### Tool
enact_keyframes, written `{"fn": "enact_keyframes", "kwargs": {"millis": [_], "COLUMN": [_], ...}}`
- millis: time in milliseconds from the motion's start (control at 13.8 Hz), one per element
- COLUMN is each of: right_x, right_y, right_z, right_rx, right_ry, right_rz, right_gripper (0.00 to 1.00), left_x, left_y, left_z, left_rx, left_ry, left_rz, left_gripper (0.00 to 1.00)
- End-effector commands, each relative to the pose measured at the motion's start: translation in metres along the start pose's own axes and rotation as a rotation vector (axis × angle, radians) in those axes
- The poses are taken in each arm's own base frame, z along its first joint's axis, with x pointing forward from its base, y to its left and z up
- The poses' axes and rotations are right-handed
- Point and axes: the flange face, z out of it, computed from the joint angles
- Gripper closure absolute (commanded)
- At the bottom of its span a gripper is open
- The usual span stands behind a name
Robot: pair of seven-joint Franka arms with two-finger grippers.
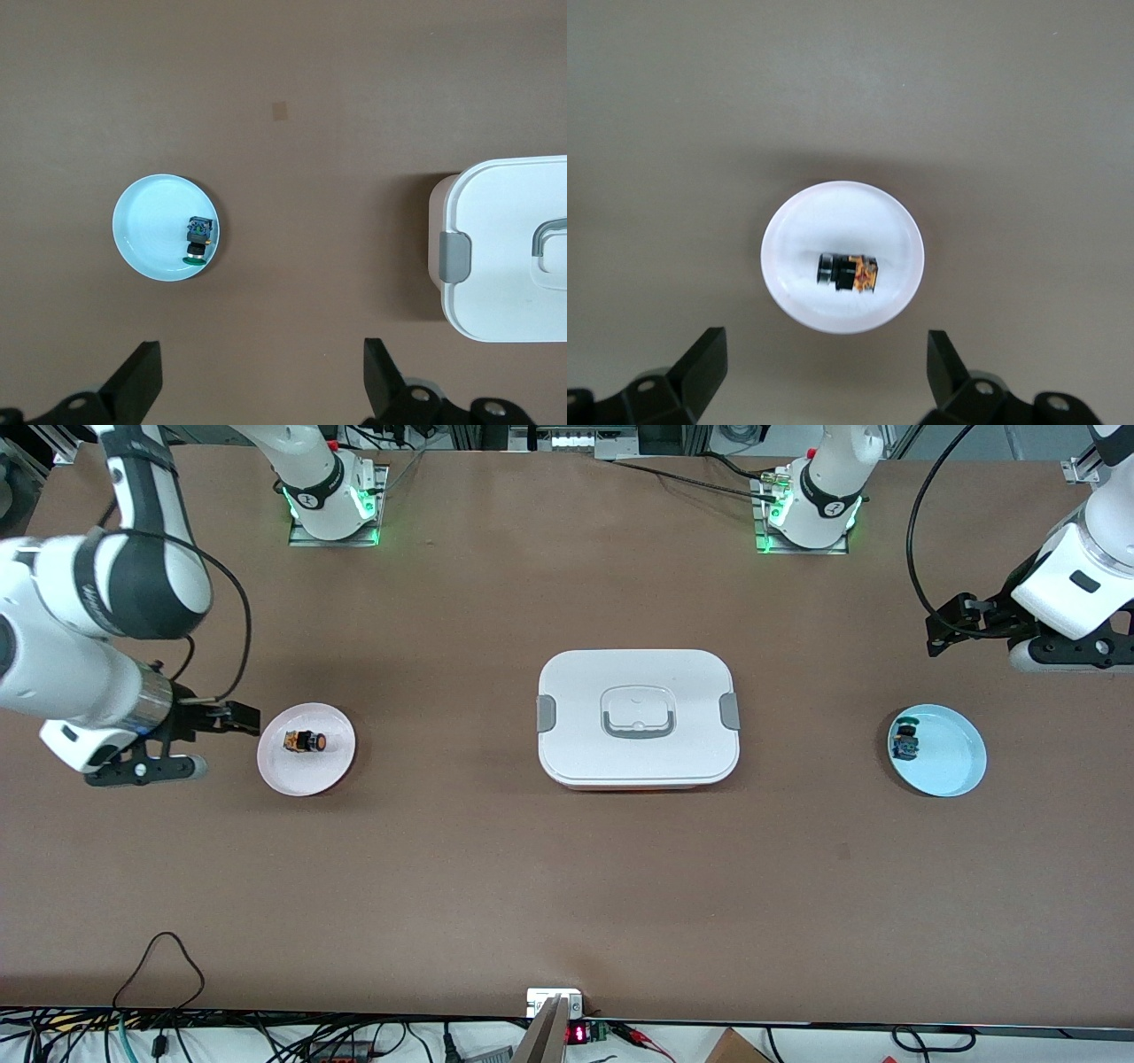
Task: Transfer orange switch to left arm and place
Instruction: 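Lower the right gripper over the orange switch on the white plate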
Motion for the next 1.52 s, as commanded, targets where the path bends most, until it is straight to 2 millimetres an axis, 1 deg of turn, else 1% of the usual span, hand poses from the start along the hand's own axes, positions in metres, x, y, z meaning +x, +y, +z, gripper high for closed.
{"fn": "enact_keyframes", "kwargs": {"millis": [0, 145, 362, 507, 580, 652, 870, 1087, 1159, 1232, 1377, 1449], "right_x": [-0.020, -0.025, -0.027, -0.030, -0.032, -0.035, -0.036, -0.035, -0.034, -0.035, -0.040, -0.042], "right_y": [0.006, 0.012, 0.010, 0.011, 0.010, 0.010, 0.009, 0.008, 0.008, 0.008, 0.007, 0.006], "right_z": [0.054, 0.089, 0.139, 0.169, 0.178, 0.183, 0.190, 0.202, 0.204, 0.206, 0.216, 0.220], "right_rx": [0.000, 0.006, 0.001, -0.002, -0.003, -0.004, -0.005, -0.007, -0.008, -0.008, -0.006, -0.006], "right_ry": [0.020, 0.028, 0.000, -0.011, -0.009, -0.006, -0.014, -0.018, -0.017, -0.021, -0.038, -0.044], "right_rz": [0.018, 0.034, 0.031, 0.031, 0.031, 0.031, 0.023, 0.020, 0.016, 0.015, 0.013, 0.013], "right_gripper": [0.00, 0.00, 0.00, 0.00, 0.00, 0.00, 0.00, 0.00, 0.00, 0.00, 0.00, 0.00], "left_x": [0.004, 0.004, 0.002, 0.002, 0.003, 0.003, 0.003, 0.003, 0.003, 0.002, 0.004, 0.005], "left_y": [0.000, 0.002, 0.005, 0.006, 0.006, 0.006, 0.007, 0.008, 0.012, 0.019, 0.023, 0.028], "left_z": [-0.006, -0.005, -0.007, -0.005, -0.004, -0.004, 0.000, 0.002, 0.003, 0.004, 0.007, 0.009], "left_rx": [0.005, 0.005, 0.006, 0.006, 0.006, 0.006, 0.007, 0.007, 0.008, 0.008, 0.008, 0.007], "left_ry": [0.009, 0.008, 0.006, 0.000, -0.001, -0.001, -0.010, -0.013, -0.016, -0.019, -0.021, -0.021], "left_rz": [0.015, 0.018, 0.022, 0.024, 0.026, 0.024, 0.026, 0.031, 0.037, 0.049, 0.057, 0.066], "left_gripper": [0.00, 0.00, 0.00, 0.00, 0.00, 0.00, 0.00, 0.00, 0.00, 0.00, 0.00, 0.00]}}
